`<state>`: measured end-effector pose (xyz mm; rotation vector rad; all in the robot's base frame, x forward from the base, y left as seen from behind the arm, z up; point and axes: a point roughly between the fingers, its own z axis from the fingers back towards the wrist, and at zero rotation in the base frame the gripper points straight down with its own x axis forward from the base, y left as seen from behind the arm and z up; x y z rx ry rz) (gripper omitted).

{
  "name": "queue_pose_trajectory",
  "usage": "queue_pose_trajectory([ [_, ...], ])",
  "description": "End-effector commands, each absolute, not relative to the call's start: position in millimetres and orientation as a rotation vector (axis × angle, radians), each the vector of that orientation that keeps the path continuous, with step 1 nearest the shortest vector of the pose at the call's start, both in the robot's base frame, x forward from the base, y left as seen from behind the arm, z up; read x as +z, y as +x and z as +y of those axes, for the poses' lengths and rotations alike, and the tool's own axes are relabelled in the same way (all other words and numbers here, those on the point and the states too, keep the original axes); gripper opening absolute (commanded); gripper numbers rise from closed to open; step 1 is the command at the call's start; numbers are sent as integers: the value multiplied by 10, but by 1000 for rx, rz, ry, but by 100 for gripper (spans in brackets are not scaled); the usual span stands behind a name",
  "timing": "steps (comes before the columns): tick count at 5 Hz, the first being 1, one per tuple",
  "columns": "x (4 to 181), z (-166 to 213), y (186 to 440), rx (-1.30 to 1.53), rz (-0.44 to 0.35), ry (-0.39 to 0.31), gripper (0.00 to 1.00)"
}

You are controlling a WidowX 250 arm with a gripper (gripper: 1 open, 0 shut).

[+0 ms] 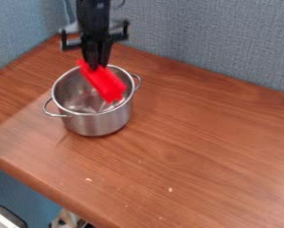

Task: Move the red object from the metal pot to the table

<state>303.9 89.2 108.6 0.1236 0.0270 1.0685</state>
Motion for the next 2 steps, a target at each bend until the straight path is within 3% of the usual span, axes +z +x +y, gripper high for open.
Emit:
queue_pose_trajectory([
  [1, 1633, 697, 3223, 1030, -57, 56, 0],
  [2, 1727, 335, 3364, 953, -55, 29, 0],
])
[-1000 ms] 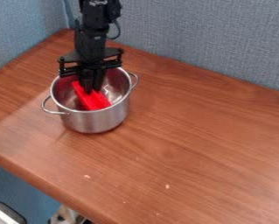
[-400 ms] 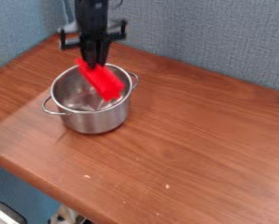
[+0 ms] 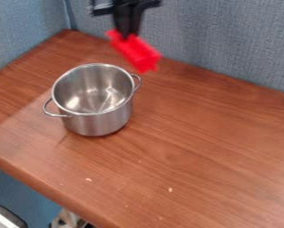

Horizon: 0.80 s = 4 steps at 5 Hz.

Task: Move the red object from the metal pot to the table

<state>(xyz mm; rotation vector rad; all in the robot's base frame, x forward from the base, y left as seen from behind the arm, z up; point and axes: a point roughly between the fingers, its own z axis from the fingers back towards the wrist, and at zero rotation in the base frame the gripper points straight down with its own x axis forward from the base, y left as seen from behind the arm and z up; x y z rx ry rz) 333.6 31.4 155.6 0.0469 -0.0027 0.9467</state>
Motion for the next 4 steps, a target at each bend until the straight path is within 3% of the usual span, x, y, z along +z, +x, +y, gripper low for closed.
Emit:
queue_pose_trajectory([
  [1, 1743, 27, 3439, 886, -48, 8, 0],
  [2, 1693, -144, 3411, 835, -44, 30, 0],
  [4, 1393, -289, 3231, 667, -52, 102, 0],
])
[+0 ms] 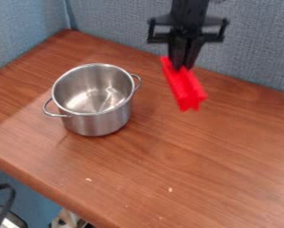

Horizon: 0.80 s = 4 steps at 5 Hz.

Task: Move the red object from the metal pot to the table

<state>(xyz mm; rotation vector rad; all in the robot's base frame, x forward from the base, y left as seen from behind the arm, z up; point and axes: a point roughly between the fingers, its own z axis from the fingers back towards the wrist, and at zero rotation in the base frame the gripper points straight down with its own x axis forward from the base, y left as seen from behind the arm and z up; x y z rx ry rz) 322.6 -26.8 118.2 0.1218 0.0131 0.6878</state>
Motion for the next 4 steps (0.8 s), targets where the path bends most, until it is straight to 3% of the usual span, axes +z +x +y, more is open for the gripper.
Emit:
queue_pose_trajectory([
  [1, 1476, -48, 3251, 689, -40, 128, 0],
  [2, 1568, 138, 3157, 664, -65, 160, 0],
  [4, 1508, 230, 3178, 655, -38, 174, 0],
])
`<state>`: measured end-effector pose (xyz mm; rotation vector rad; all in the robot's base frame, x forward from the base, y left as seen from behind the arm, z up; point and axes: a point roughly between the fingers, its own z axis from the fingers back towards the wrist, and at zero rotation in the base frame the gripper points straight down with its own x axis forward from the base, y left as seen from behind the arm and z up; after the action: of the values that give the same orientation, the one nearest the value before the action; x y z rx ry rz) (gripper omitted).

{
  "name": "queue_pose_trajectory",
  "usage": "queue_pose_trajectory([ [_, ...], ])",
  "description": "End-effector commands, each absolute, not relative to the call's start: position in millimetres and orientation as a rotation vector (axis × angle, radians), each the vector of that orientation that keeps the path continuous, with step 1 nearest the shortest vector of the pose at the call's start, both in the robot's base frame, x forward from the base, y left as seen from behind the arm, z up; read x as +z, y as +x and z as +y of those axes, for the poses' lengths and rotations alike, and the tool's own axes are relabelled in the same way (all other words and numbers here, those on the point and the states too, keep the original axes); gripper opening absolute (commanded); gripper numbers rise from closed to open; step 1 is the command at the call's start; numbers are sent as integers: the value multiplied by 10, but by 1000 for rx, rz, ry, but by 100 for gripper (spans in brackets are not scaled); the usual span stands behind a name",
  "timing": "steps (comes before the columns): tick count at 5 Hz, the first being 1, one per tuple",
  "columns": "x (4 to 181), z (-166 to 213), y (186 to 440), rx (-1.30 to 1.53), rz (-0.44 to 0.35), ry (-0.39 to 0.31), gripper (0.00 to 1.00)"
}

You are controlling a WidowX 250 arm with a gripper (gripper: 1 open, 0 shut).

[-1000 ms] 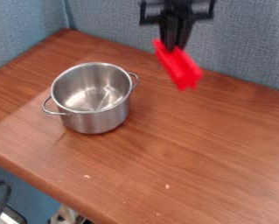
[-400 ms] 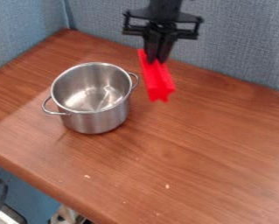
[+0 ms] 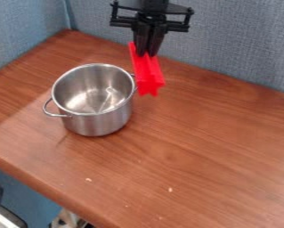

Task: Move the red object from the metal pot to the table

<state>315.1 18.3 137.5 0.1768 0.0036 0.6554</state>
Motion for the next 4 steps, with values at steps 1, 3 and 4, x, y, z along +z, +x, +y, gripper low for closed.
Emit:
queue_pose_trajectory([
  [1, 1464, 207, 3182, 632, -19, 177, 0],
  [3, 1213, -187, 3257, 438, -14, 175, 0],
  [4, 1370, 223, 3199, 466, -4, 141, 0],
])
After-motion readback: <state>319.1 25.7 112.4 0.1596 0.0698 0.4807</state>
